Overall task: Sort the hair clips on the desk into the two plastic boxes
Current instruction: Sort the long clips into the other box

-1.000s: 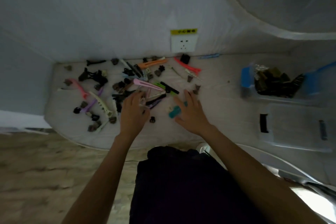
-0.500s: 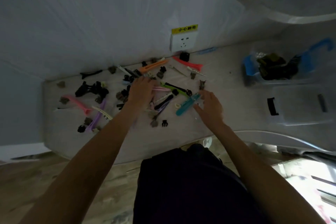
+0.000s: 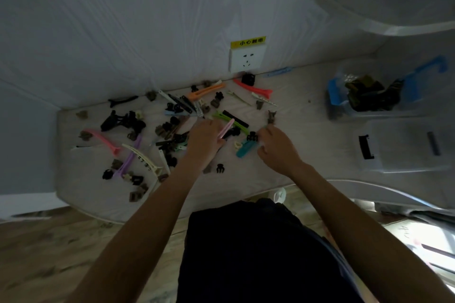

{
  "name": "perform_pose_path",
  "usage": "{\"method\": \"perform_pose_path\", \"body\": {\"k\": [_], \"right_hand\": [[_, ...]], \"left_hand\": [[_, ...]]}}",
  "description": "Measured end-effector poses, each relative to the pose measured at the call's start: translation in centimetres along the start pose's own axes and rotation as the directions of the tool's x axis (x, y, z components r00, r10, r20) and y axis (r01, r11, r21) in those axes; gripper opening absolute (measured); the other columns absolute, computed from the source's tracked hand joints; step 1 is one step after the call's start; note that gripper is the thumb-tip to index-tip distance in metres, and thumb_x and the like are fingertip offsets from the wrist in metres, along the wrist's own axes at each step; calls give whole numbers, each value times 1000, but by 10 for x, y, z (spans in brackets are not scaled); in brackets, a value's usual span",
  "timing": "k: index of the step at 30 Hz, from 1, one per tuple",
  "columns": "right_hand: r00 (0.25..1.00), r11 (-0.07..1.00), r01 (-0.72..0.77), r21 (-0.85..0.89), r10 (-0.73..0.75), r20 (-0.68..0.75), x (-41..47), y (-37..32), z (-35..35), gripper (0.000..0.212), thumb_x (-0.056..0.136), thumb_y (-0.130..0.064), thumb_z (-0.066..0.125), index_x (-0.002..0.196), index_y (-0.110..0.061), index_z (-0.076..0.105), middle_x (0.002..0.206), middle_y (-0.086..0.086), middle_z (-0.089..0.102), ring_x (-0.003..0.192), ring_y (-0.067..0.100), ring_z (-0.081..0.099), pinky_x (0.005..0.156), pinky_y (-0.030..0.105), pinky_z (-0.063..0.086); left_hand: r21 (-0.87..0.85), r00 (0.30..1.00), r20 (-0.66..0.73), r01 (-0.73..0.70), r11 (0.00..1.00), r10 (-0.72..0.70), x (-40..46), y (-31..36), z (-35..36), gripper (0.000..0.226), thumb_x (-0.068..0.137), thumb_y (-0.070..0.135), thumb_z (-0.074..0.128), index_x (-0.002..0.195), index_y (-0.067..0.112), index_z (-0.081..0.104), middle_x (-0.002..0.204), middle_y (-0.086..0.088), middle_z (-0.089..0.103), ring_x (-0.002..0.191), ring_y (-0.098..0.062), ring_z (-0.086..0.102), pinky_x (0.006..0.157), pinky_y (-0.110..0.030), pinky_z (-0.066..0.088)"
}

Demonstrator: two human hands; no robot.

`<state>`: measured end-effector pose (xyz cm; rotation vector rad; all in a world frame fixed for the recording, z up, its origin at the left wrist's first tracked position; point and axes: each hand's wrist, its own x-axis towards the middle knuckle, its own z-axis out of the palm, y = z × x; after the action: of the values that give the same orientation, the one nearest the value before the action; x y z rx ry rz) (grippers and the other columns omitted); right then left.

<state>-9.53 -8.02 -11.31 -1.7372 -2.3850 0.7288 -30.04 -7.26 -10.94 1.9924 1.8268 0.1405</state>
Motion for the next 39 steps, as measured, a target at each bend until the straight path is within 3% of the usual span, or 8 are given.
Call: {"method": "perform_pose_path", "body": {"k": [7,11,15,19,21,28,34,39], "right_hand": [[984,984,-160,75,165,-60,23,4,1,25,94,-34,47,103,-14,58,94,13,65,87,29,60,68,36,44],[951,947,-302,109,307,-36,33,11,-4,44,87,-52,52,120,-23,57,114,7,67,101,24,61,77,31,44],[984,983,-174,49,172,47,36,19,-8,49,82,-49,61,113,-11,57,114,12,58,104,29,51,85,34,39],[973,985,124,-119,-97,211,33,24,-14,44,84,-35,63,123,-16,53,117,13,51,109,29,44,90,36,38],[971,963,186,-197,-149,189,37,22,-17,37,86,-31,60,120,-16,56,116,13,51,109,28,44,89,35,37],[968,931,193,-310,-129,214,56,26,-29,37,89,-27,56,121,-9,49,122,12,53,115,28,40,91,33,33],[997,994,57,-98,-52,58,51,36,-43,25,86,-21,59,108,-14,50,100,13,57,92,26,49,70,30,34],[979,997,73,-10,-70,194,17,49,-38,30,91,-24,52,120,-20,48,108,11,61,90,24,54,72,31,39]], "left_hand": [[38,991,117,62,997,-66,14,3,-1,48,84,35,63,123,11,50,112,-12,61,99,-29,57,83,-39,49],[22,988,137,73,997,-75,16,5,-1,48,84,39,63,120,9,51,111,-13,61,98,-29,58,82,-38,48],[34,986,161,39,999,-44,12,8,2,56,80,40,67,123,10,48,114,-11,57,101,-27,55,81,-33,43],[12,976,192,101,995,-102,14,7,5,46,82,29,66,120,9,50,115,-14,58,102,-29,56,83,-36,44],[1,971,202,126,992,-124,16,7,5,45,83,28,65,121,8,50,116,-14,58,103,-29,55,85,-37,45],[96,984,114,126,987,-136,32,11,7,42,92,28,54,123,2,45,121,-19,53,110,-32,51,88,-36,42],[233,983,118,112,966,-142,42,11,8,48,94,29,50,129,-1,39,128,-21,49,113,-32,51,91,-37,44],[165,986,122,93,982,-114,42,10,10,40,93,20,50,129,4,42,123,-20,51,111,-32,51,89,-37,43]]}}
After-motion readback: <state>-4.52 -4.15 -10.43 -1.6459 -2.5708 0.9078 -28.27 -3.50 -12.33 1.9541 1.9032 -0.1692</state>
